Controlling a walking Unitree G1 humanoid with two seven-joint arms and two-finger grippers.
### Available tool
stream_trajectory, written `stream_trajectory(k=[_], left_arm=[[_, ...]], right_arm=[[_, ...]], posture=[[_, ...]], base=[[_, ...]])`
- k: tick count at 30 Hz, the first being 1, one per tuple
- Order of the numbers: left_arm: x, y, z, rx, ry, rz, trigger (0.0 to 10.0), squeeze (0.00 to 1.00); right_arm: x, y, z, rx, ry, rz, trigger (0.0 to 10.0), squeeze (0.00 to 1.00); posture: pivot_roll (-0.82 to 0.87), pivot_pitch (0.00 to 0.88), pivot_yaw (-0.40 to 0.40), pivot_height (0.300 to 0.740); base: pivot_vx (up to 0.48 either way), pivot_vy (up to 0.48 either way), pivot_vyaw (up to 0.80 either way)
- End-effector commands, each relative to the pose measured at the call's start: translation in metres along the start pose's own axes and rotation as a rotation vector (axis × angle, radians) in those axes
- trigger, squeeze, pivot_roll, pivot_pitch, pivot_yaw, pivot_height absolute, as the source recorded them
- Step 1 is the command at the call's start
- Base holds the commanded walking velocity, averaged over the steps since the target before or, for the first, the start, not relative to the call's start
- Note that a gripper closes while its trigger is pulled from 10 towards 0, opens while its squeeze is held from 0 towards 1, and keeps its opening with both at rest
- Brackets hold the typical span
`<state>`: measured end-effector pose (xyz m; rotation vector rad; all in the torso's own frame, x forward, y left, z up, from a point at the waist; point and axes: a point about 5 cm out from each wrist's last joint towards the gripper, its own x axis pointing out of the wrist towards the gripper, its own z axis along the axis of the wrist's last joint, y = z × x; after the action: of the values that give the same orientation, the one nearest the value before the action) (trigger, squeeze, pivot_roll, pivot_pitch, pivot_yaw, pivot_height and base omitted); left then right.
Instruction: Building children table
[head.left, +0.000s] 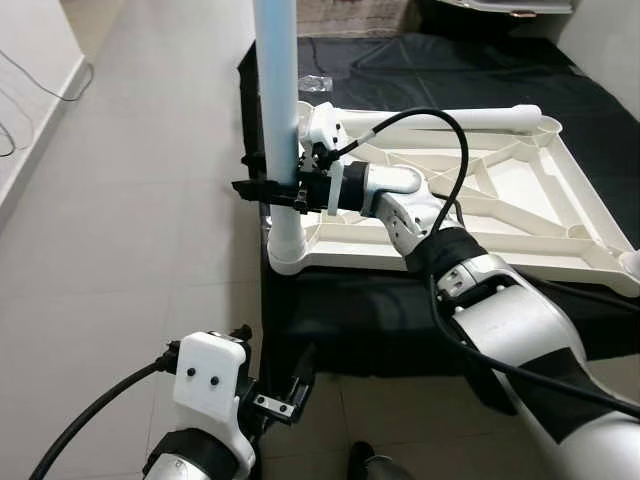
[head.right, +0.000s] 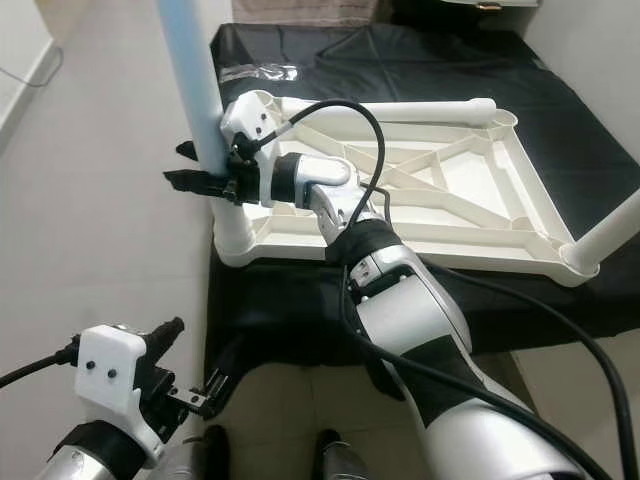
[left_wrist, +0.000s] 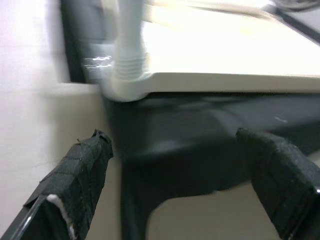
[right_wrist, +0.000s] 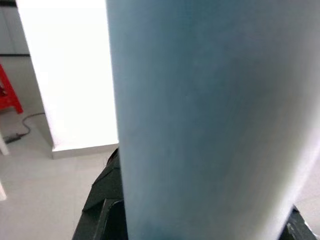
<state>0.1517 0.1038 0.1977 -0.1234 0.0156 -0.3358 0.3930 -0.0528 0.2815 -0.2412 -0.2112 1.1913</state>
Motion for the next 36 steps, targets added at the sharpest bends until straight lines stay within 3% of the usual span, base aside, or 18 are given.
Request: stream_trajectory(k=[1, 3, 6, 14, 17, 23, 24, 29, 31, 33, 35, 36], left_arm=[[-0.002, -0.001, -0.005, -0.010, 0.036, -0.003, 10.0, 0.00], [-0.002, -0.001, -0.005, -0.010, 0.036, -0.003, 10.0, 0.00], [-0.001, -0.001, -0.006, -0.008, 0.037, -0.004, 10.0, 0.00], [-0.001, -0.001, -0.005, -0.007, 0.034, -0.003, 10.0, 0.00], [-0.002, 0.000, -0.006, -0.003, 0.037, -0.001, 10.0, 0.00], [-0.002, 0.001, -0.005, -0.002, 0.036, -0.001, 10.0, 0.00], [-0.001, 0.001, -0.005, -0.003, 0.035, 0.000, 10.0, 0.00], [-0.001, 0.001, -0.005, -0.002, 0.035, -0.002, 10.0, 0.00], [-0.001, 0.001, -0.005, 0.001, 0.033, -0.002, 10.0, 0.00], [-0.001, 0.001, -0.005, 0.001, 0.033, -0.002, 10.0, 0.00], [0.000, 0.002, -0.005, 0.005, 0.032, 0.000, 10.0, 0.00], [0.000, 0.002, -0.005, 0.005, 0.032, 0.000, 10.0, 0.00]], right_arm=[[0.000, 0.015, -0.044, 0.091, 0.145, -0.022, 10.0, 0.00], [0.000, 0.014, -0.045, 0.087, 0.148, -0.047, 10.0, 0.00], [0.002, 0.005, -0.047, 0.134, 0.160, -0.277, 10.0, 0.00], [0.000, -0.004, -0.050, 0.185, 0.175, -0.513, 10.0, 0.00], [-0.003, -0.008, -0.057, 0.238, 0.220, -0.695, 10.0, 0.00], [-0.004, -0.009, -0.060, 0.269, 0.229, -0.819, 10.0, 0.00], [-0.008, -0.012, -0.061, 0.282, 0.232, -0.955, 10.0, 0.00], [-0.010, -0.013, -0.062, 0.279, 0.238, -1.040, 10.0, 0.00], [-0.012, -0.013, -0.062, 0.302, 0.232, -1.189, 10.0, 0.00], [-0.012, -0.013, -0.062, 0.302, 0.232, -1.189, 10.0, 0.00], [-0.014, -0.010, -0.064, 0.335, 0.228, -1.346, 10.0, 0.00], [-0.014, -0.010, -0.064, 0.335, 0.228, -1.346, 10.0, 0.00]], posture=[[0.14, 0.337, -0.062, 0.740], [0.14, 0.337, -0.062, 0.740], [0.14, 0.338, -0.061, 0.740], [0.14, 0.336, -0.058, 0.740], [0.13, 0.337, -0.059, 0.740], [0.14, 0.333, -0.060, 0.740], [0.14, 0.331, -0.061, 0.740], [0.14, 0.331, -0.061, 0.740], [0.14, 0.331, -0.059, 0.740], [0.14, 0.331, -0.059, 0.740], [0.14, 0.331, -0.061, 0.740], [0.14, 0.331, -0.061, 0.740]], base=[[0.000, 0.000, 0.00], [0.000, 0.000, 0.00], [0.000, 0.000, 0.00], [0.000, 0.000, 0.00], [0.000, 0.000, 0.00], [0.000, 0.000, 0.00], [0.000, 0.000, 0.00], [0.000, 0.000, 0.00], [0.000, 0.000, 0.00], [0.000, 0.000, 0.00], [0.000, 0.000, 0.00], [0.000, 0.000, 0.00]])
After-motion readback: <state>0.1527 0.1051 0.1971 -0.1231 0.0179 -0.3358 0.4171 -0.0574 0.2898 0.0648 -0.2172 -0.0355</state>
